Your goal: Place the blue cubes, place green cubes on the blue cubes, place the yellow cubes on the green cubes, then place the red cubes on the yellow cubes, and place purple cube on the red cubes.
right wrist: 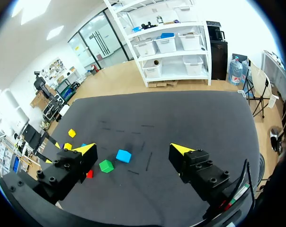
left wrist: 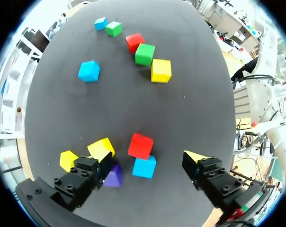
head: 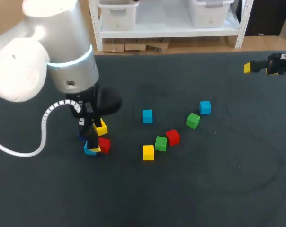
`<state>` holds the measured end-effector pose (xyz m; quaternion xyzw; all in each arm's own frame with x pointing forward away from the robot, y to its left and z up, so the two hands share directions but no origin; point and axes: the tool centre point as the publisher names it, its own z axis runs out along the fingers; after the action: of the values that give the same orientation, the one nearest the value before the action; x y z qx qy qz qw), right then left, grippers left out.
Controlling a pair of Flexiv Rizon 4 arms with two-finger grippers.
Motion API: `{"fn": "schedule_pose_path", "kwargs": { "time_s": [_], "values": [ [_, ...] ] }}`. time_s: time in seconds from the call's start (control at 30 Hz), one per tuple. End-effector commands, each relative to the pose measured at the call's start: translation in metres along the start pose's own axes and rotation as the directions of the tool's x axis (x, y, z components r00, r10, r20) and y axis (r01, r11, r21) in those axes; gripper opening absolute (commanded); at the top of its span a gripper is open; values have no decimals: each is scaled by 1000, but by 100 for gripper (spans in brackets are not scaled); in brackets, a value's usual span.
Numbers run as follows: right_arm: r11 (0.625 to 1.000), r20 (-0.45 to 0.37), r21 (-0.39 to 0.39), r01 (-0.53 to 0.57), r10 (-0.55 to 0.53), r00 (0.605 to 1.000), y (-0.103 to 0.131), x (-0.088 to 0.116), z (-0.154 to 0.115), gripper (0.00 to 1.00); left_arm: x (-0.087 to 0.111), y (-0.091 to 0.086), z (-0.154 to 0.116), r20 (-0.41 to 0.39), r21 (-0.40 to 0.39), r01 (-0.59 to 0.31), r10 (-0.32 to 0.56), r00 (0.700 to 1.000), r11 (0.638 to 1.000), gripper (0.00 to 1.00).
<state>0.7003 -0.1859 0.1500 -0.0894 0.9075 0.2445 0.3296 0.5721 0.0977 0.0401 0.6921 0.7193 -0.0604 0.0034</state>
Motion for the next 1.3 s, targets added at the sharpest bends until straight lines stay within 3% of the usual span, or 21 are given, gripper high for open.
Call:
{"fn": "schedule_pose_path", "kwargs": {
  "time_s": [0.03, 0.13, 0.57, 0.8, 1.0, 1.07, 1.13, 1.3],
  "values": [
    [1000, 1, 3, 0, 0, 1000, 1, 0, 0, 100, 8, -4, 5, -3, -6, -20, 20, 1000, 1000, 78],
    [1000, 1, 3, 0, 0, 1000, 1, 0, 0, 100, 10, -5, 9, -14, 0, -32, 32, 999, 999, 82],
    [1000, 1, 3, 0, 0, 1000, 1, 0, 0, 100, 27, -1, 31, -11, -4, -41, 41, 999, 999, 79],
    [1000, 1, 3, 0, 0, 1000, 1, 0, 0, 100, 33, 6, 40, -15, -2, -49, 48, 999, 999, 84],
    [1000, 1, 3, 0, 0, 1000, 1, 0, 0, 100, 36, 9, 42, -12, -2, -48, 48, 999, 999, 69],
    [1000, 1, 3, 0, 0, 1000, 1, 0, 0, 100, 37, 9, 42, -11, -3, -47, 47, 999, 999, 48],
    [1000, 1, 3, 0, 0, 1000, 1, 0, 0, 100, 38, 9, 42, -11, -4, -46, 46, 999, 999, 42],
    [1000, 1, 3, 0, 0, 1000, 1, 0, 0, 100, 38, 9, 42, -5, -3, -40, 40, 999, 999, 13]
  ]
}}
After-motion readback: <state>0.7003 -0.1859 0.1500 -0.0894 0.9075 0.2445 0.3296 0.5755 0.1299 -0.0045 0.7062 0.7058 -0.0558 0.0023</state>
